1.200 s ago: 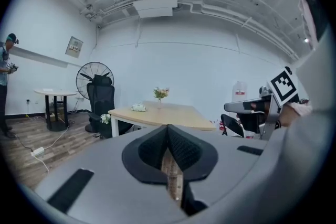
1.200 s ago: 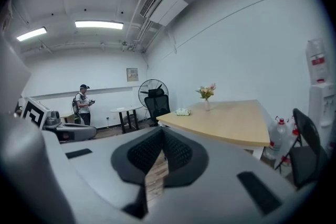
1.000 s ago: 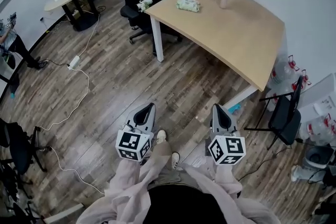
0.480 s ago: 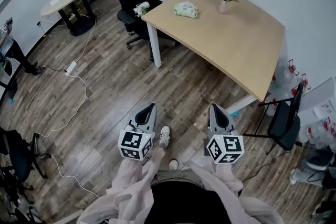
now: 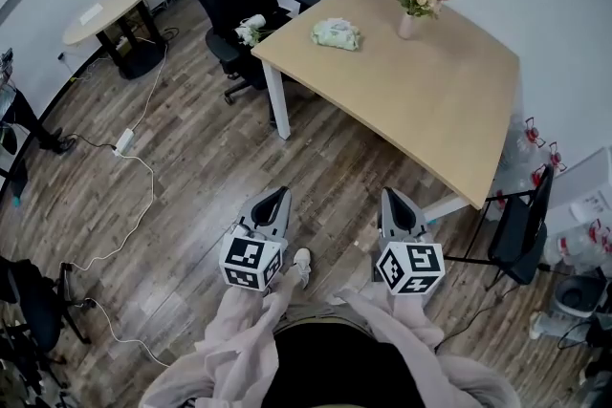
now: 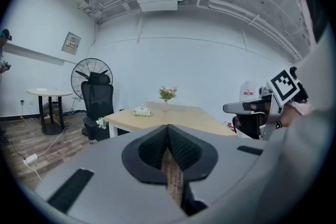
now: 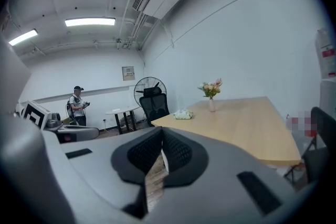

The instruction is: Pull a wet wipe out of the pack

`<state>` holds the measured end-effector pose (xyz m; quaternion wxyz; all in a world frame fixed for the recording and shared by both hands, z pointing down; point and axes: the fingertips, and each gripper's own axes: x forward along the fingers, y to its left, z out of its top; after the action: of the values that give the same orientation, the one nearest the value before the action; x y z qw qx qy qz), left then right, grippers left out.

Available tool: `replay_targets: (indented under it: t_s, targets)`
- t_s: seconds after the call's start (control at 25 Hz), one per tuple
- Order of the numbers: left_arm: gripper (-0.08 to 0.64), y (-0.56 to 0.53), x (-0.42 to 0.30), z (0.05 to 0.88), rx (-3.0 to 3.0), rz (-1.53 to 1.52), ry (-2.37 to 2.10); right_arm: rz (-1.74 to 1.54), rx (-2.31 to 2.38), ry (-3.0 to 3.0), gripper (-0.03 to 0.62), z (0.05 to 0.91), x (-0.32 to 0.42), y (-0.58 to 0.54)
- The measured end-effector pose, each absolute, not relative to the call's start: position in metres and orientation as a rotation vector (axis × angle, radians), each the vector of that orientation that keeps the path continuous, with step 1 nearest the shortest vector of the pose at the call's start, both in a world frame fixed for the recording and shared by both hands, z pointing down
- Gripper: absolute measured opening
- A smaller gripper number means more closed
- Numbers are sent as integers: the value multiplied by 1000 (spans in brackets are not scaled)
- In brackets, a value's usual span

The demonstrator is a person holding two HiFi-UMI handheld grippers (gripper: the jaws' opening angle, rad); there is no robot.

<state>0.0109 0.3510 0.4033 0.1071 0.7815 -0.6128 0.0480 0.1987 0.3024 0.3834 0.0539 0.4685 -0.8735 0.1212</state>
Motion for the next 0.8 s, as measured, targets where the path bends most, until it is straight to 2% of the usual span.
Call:
replay_targets:
  t_s: [0.8]
  targets:
    - [12,233,-57,407,2350,133,-1734,370,1513,-2604,11,385,135,191]
